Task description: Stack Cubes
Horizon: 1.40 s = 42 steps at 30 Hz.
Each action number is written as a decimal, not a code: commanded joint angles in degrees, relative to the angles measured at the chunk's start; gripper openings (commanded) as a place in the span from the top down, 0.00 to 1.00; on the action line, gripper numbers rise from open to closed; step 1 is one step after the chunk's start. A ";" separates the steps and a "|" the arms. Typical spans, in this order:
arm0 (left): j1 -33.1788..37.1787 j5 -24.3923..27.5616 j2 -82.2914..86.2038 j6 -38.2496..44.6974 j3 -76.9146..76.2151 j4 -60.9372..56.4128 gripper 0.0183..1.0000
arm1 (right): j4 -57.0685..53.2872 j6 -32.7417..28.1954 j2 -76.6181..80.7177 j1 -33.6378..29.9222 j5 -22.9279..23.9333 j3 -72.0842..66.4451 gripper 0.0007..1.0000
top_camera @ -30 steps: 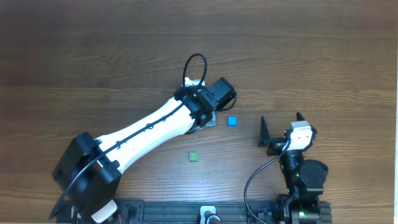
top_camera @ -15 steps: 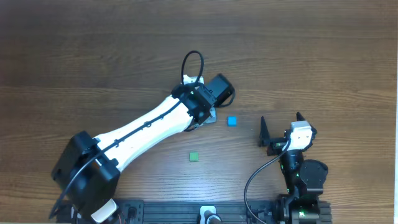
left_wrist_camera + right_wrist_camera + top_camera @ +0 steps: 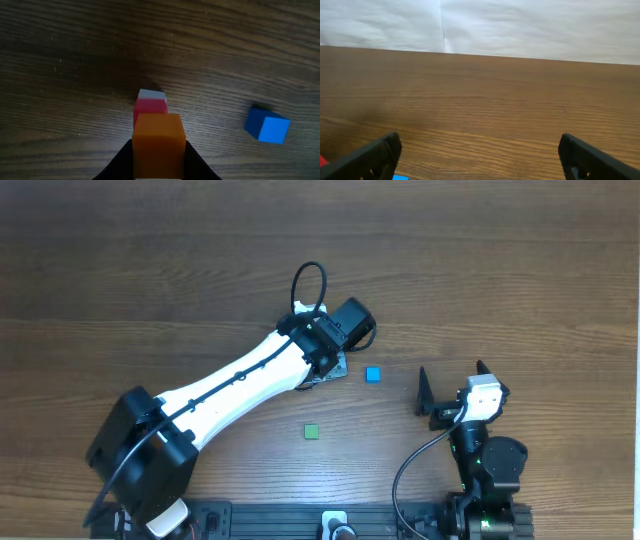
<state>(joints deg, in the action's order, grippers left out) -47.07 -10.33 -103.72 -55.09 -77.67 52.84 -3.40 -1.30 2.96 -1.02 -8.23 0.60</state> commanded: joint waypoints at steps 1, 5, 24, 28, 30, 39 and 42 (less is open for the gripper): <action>0.33 0.87 -0.90 0.66 0.11 0.11 0.86 | -0.24 0.59 0.07 0.37 0.35 -0.31 0.01; 0.33 0.87 -1.22 0.66 0.11 0.17 0.86 | -0.24 0.59 0.07 0.37 0.37 -0.31 0.01; 0.74 1.31 -2.16 0.63 0.11 0.96 0.85 | -0.26 0.59 0.07 0.37 0.37 -0.31 0.01; 0.87 1.51 -2.19 0.61 0.11 0.96 0.85 | -0.26 0.59 0.07 0.37 0.37 -0.31 0.01; 0.87 1.51 -2.23 0.63 0.11 0.96 0.85 | -0.26 0.59 0.07 0.37 0.37 -0.31 0.01; 0.98 1.73 -3.28 0.63 0.11 0.94 0.85 | -0.24 0.59 0.07 0.35 0.35 -0.31 0.01; 1.22 1.73 -3.28 0.63 0.11 0.92 0.85 | -0.24 0.59 0.09 0.35 0.37 -0.31 0.01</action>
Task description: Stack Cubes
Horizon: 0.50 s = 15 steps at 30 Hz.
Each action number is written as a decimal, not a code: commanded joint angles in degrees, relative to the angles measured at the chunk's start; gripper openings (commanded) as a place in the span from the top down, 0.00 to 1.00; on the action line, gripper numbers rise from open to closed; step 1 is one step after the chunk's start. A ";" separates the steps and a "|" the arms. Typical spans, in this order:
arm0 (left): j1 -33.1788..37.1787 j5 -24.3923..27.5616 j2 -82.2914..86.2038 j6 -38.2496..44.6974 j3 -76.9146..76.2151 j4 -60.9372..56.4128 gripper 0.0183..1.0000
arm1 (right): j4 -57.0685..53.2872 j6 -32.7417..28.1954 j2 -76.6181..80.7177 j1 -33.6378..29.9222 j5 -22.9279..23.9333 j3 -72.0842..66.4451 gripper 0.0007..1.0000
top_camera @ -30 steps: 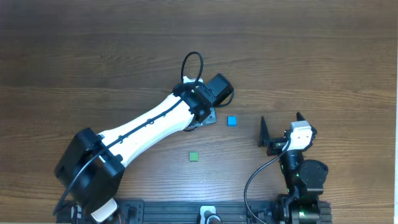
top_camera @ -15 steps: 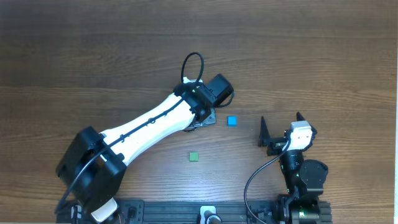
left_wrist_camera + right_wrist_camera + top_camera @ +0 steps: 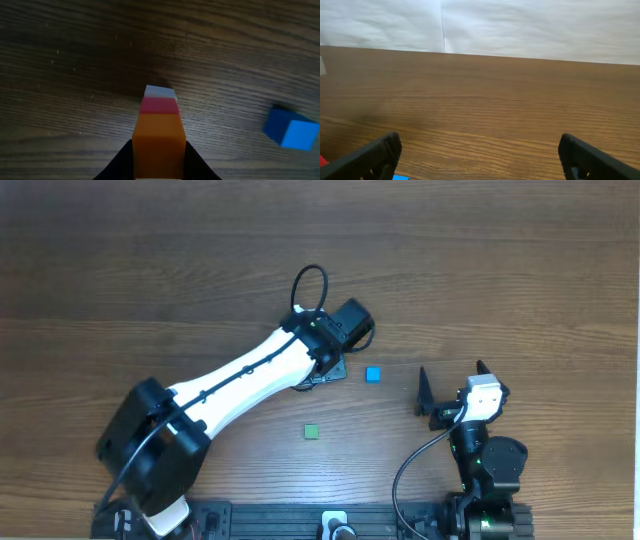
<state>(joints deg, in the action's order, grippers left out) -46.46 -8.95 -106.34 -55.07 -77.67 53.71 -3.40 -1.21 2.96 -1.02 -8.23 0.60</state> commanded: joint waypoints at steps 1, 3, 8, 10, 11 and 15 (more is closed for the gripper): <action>0.68 0.35 -0.66 0.61 0.11 0.07 0.85 | -0.24 0.50 0.07 0.35 0.35 -0.31 0.01; 0.74 0.35 -0.66 0.59 0.11 0.07 0.85 | -0.26 0.50 0.07 0.37 0.37 -0.31 0.01; 0.74 0.35 -0.68 0.59 0.11 0.04 0.76 | -0.26 0.50 0.07 0.37 0.37 -0.31 0.01; 0.74 0.37 -0.66 0.59 0.11 0.04 0.67 | -0.26 0.50 0.07 0.37 0.35 -0.31 0.01; 0.74 0.37 -0.66 0.59 0.11 0.04 0.64 | -0.24 0.50 0.07 0.37 0.37 -0.31 0.01; 0.72 0.48 -0.68 0.57 0.11 0.04 0.52 | -0.24 0.50 0.07 0.35 0.35 -0.31 0.01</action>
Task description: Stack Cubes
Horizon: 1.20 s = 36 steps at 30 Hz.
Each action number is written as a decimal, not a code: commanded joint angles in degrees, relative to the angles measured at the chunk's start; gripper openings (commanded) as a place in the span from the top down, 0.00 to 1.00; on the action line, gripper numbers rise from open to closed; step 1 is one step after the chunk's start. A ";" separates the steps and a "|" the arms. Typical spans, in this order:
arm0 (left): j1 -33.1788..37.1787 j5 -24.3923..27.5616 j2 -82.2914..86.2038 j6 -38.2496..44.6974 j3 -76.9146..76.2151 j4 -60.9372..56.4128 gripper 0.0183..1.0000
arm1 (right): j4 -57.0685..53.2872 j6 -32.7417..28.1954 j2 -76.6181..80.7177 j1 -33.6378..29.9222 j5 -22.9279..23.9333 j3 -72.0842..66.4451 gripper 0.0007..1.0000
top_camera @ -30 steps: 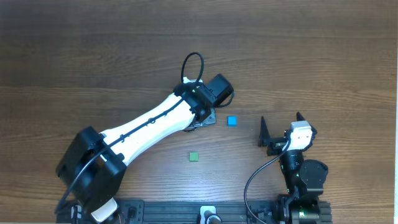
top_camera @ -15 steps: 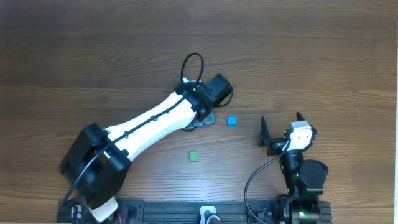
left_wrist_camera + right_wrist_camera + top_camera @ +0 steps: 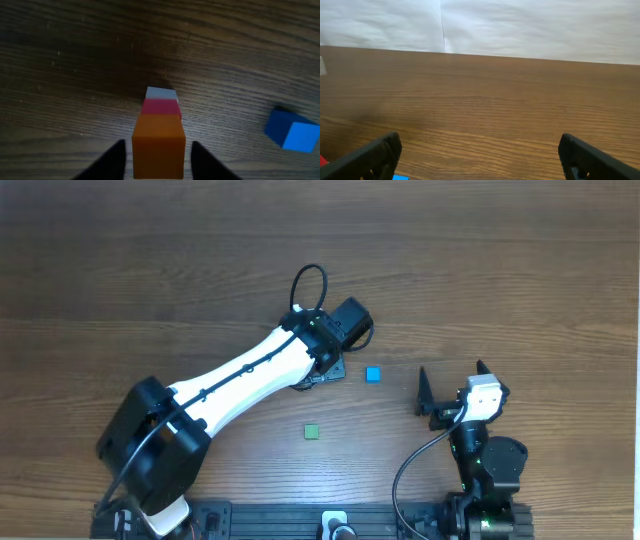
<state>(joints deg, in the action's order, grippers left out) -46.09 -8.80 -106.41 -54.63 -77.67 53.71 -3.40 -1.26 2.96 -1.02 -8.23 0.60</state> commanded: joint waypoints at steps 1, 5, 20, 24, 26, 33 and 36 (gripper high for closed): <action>0.35 0.37 -0.61 0.13 0.11 0.02 0.49 | -0.24 0.55 0.07 0.37 0.35 -0.31 0.01; 0.35 0.28 -0.57 0.15 0.11 -0.35 0.29 | -0.26 0.55 0.07 0.37 0.35 -0.31 0.01; 19.82 -9.44 24.85 6.19 0.26 -4.07 0.00 | -0.24 0.55 0.07 0.35 0.37 -0.31 0.01; 25.99 -9.42 32.92 15.28 1.57 -9.75 0.00 | -0.26 0.55 0.07 0.37 0.35 -0.31 0.01; 28.39 -8.44 37.33 20.46 2.80 -12.61 0.00 | -0.24 0.55 0.09 0.37 0.35 -0.31 0.01; 35.45 -2.12 53.29 32.52 12.98 -20.83 0.00 | -0.24 0.55 0.07 0.37 0.37 -0.31 0.01; 39.08 4.20 63.47 39.23 23.23 -27.80 0.00 | -0.24 0.55 0.07 0.37 0.37 -0.31 0.01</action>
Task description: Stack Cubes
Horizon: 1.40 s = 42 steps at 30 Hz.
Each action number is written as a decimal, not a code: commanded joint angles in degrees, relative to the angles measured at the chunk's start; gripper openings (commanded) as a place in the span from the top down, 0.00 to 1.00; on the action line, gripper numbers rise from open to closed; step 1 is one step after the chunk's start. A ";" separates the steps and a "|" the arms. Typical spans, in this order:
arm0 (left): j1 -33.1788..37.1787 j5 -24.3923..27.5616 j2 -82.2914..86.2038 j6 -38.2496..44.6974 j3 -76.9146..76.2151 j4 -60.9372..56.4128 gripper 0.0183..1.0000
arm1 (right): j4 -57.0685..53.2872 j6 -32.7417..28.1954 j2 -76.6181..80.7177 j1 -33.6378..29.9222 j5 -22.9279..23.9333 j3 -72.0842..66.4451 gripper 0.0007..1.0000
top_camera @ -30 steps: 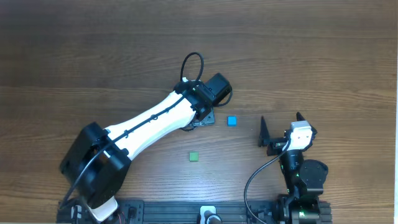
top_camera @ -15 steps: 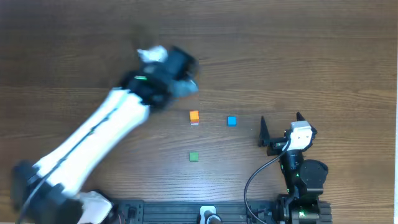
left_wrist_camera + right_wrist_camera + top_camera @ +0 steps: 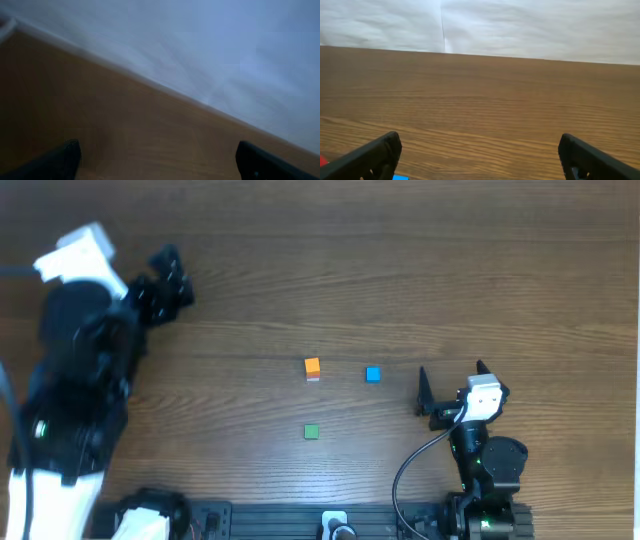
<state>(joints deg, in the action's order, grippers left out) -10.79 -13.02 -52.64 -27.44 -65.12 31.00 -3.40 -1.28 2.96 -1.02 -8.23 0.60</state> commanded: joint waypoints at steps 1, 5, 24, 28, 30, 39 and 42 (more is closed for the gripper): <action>4.96 10.01 13.05 13.20 14.32 -6.93 0.00 | -0.24 0.57 0.07 0.37 0.35 -0.31 0.01; 7.21 14.05 22.27 15.56 24.85 -10.88 0.00 | -0.26 0.57 0.07 0.35 0.35 -0.31 0.01; 11.80 19.61 43.56 18.29 53.53 -32.54 0.00 | -0.26 0.57 0.09 0.37 0.37 -0.31 0.01; 13.53 19.69 45.79 18.32 55.60 -32.96 0.00 | -0.24 0.57 0.07 0.35 0.35 -0.31 0.01; 14.10 20.98 47.50 20.00 57.24 -32.96 0.00 | -0.24 0.57 0.09 0.37 0.35 -0.31 0.01; 15.52 23.02 51.08 24.55 61.75 -32.74 0.00 | -0.24 0.57 0.09 0.37 0.35 -0.31 0.01; 15.52 23.04 52.02 25.38 62.97 -32.24 0.00 | -0.26 0.57 0.07 0.37 0.35 -0.31 0.01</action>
<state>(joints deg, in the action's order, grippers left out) 4.38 9.08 -2.02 -4.49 -3.90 -1.45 -3.40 -1.21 3.18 -1.02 -8.03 0.60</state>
